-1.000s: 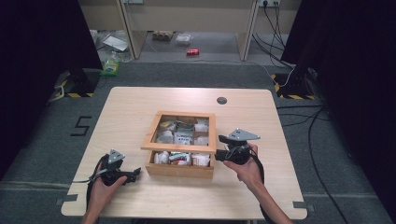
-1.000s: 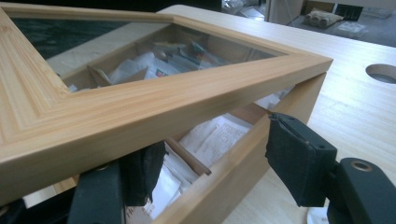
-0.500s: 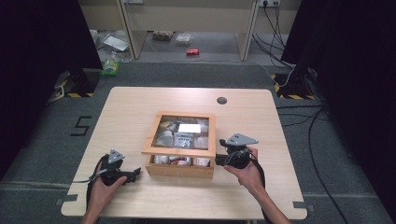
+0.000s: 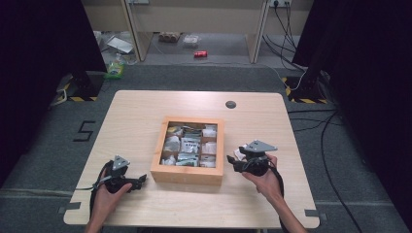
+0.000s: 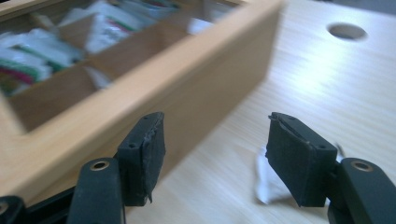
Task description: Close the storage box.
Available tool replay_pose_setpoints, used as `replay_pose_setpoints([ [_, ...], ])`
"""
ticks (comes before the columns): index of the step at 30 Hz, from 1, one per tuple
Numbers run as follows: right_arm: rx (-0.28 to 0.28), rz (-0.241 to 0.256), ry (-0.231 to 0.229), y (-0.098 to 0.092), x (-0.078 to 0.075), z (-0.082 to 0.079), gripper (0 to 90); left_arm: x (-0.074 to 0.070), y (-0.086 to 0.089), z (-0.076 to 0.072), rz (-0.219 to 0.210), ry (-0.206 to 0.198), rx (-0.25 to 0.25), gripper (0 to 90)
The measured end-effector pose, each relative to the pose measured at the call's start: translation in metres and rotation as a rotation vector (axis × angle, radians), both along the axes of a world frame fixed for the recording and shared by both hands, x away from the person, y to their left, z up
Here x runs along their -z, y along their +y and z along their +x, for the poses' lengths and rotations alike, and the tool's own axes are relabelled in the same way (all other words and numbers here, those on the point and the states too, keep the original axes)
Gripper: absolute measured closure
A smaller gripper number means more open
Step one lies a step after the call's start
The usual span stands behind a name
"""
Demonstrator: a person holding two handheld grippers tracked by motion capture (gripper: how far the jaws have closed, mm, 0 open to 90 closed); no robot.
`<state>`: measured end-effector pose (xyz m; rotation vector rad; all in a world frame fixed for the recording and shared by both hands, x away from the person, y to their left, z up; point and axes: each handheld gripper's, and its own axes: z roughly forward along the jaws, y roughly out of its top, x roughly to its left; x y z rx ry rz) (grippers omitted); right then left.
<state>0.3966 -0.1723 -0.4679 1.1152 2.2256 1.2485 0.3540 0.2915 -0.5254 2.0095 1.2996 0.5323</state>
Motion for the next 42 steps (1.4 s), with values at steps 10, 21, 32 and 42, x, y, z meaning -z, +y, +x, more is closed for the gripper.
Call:
replay_pose_setpoints([
  [10, 0.122, 0.038, 0.075, -0.035, 0.013, 0.013, 34.7, 0.000, 0.000, 0.000, 0.001, 0.001, 0.000, 0.0],
  [21, 0.133, 0.046, 0.084, -0.037, 0.012, 0.011, 33.1, 0.000, 0.000, 0.000, 0.001, 0.001, 0.000, 0.0],
  [32, 0.139, 0.047, 0.098, -0.040, 0.014, 0.007, 32.2, 0.000, 0.000, 0.000, 0.000, 0.001, 0.000, 0.0],
  [42, 0.141, 0.027, 0.102, -0.044, 0.019, -0.008, 31.3, 0.000, 0.000, 0.000, 0.000, 0.001, 0.000, 0.0],
])
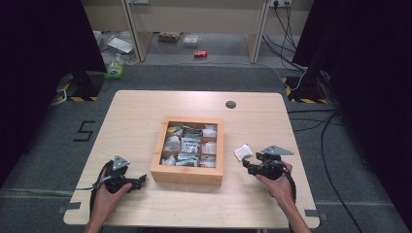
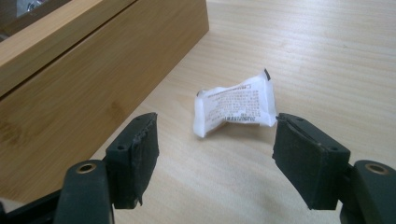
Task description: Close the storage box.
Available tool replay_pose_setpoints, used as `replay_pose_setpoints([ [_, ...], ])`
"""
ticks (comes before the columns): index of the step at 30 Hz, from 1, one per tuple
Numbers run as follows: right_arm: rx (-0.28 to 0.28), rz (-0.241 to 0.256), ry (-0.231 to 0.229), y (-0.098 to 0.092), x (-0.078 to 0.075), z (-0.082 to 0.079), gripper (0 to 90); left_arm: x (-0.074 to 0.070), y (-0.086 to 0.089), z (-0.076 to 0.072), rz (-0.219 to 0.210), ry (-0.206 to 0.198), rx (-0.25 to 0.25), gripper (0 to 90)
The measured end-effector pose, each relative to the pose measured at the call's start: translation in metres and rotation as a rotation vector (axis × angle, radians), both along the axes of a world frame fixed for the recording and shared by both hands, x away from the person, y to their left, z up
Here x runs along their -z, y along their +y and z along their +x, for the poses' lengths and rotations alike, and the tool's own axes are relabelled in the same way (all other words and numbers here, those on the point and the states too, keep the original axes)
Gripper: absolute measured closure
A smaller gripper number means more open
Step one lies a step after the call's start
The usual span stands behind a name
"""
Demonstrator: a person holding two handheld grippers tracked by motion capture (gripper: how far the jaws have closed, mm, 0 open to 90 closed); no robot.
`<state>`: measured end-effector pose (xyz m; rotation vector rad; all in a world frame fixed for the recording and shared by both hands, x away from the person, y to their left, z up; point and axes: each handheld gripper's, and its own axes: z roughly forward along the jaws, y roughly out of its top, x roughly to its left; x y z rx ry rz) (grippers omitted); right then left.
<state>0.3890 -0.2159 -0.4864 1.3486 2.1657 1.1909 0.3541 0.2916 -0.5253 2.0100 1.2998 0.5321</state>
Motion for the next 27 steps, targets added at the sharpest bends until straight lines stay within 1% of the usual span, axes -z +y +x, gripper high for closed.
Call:
replay_pose_setpoints([
  [3, -0.001, -0.001, -0.002, -0.003, 0.001, -0.005, 31.2, 0.000, 0.000, 0.000, 0.000, 0.000, 0.000, 0.0],
  [11, 0.011, -0.006, 0.015, -0.010, 0.006, -0.017, 30.7, 0.000, 0.000, 0.000, 0.000, 0.000, 0.000, 0.0],
  [27, -0.007, -0.040, 0.026, -0.015, 0.010, -0.039, 29.0, 0.000, 0.000, 0.000, 0.000, 0.000, 0.000, 0.0],
])
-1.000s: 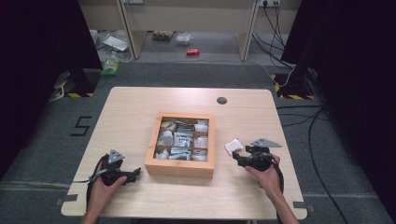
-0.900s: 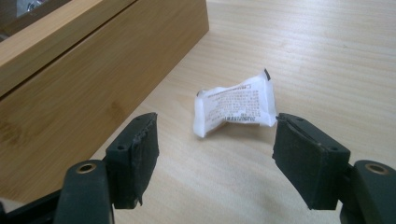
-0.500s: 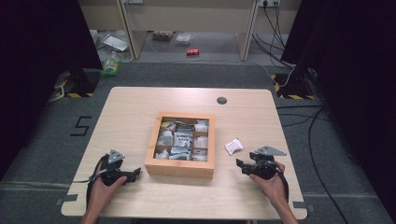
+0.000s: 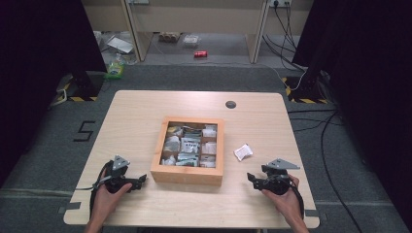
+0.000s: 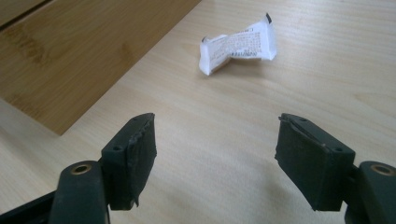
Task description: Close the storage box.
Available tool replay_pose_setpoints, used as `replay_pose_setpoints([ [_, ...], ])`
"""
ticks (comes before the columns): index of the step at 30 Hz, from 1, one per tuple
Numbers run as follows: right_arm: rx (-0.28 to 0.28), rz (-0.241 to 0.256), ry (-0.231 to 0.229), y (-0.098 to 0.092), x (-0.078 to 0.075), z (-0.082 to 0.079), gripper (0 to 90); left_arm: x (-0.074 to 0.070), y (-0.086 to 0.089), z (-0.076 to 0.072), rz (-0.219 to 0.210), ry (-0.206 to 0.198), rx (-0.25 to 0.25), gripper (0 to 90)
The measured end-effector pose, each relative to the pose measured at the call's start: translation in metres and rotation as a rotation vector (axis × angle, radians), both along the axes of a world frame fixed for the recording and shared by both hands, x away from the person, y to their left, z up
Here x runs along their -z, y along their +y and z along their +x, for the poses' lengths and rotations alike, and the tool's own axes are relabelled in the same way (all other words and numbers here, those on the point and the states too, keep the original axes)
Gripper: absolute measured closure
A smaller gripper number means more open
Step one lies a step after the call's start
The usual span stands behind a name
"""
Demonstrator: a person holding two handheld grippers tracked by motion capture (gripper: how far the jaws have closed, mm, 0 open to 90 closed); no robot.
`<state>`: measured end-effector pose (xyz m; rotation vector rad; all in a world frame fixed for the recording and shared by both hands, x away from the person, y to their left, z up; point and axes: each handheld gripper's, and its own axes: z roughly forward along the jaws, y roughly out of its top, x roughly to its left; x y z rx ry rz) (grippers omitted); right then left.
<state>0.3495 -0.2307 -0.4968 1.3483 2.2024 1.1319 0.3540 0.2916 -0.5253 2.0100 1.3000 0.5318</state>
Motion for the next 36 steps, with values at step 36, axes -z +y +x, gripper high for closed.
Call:
replay_pose_setpoints([
  [36, -0.034, -0.157, -0.002, -0.009, 0.019, -0.015, 13.9, 0.000, 0.000, 0.000, 0.000, 0.000, 0.000, 0.0],
])
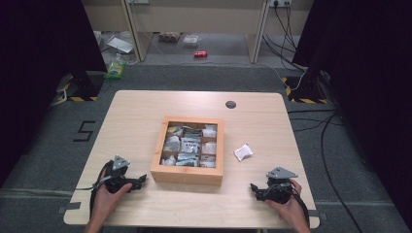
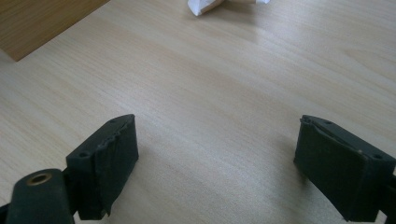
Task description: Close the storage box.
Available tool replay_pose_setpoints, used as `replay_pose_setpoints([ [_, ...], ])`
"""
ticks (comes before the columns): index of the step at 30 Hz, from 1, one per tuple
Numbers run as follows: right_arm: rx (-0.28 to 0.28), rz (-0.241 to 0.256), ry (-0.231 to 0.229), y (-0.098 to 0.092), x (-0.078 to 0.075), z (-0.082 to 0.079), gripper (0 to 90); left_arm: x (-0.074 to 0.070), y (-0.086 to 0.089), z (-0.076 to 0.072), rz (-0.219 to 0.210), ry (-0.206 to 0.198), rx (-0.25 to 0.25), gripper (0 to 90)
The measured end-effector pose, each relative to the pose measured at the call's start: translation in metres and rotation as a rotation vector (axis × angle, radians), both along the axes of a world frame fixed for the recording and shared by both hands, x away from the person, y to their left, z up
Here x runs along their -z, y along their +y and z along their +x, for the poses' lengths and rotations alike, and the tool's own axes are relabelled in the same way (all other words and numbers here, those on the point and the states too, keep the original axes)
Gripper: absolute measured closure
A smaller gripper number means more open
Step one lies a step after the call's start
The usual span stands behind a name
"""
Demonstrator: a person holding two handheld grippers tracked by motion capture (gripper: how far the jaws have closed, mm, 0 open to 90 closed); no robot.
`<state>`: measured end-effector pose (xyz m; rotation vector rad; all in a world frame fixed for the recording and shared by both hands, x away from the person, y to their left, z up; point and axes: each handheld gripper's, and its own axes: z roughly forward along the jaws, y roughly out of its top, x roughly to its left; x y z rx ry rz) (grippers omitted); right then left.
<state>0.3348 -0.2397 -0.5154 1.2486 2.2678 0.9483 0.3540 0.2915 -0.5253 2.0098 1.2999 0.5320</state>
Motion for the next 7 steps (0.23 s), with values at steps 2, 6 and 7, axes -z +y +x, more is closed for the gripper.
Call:
replay_pose_setpoints([
  [2, -0.002, -0.001, 0.000, -0.0001, 0.0000, 0.0002, 13.7, 0.0000, 0.0000, 0.0000, 0.000, 0.000, 0.000, 0.0],
  [6, -0.001, 0.001, 0.003, 0.0001, 0.0001, 0.0002, 13.4, 0.0000, 0.0001, 0.0000, 0.000, 0.000, 0.000, 0.0],
  [7, -0.005, -0.001, 0.001, -0.0001, 0.0001, 0.0006, 13.3, 0.0000, 0.0001, 0.0000, 0.000, 0.000, 0.000, 0.0],
])
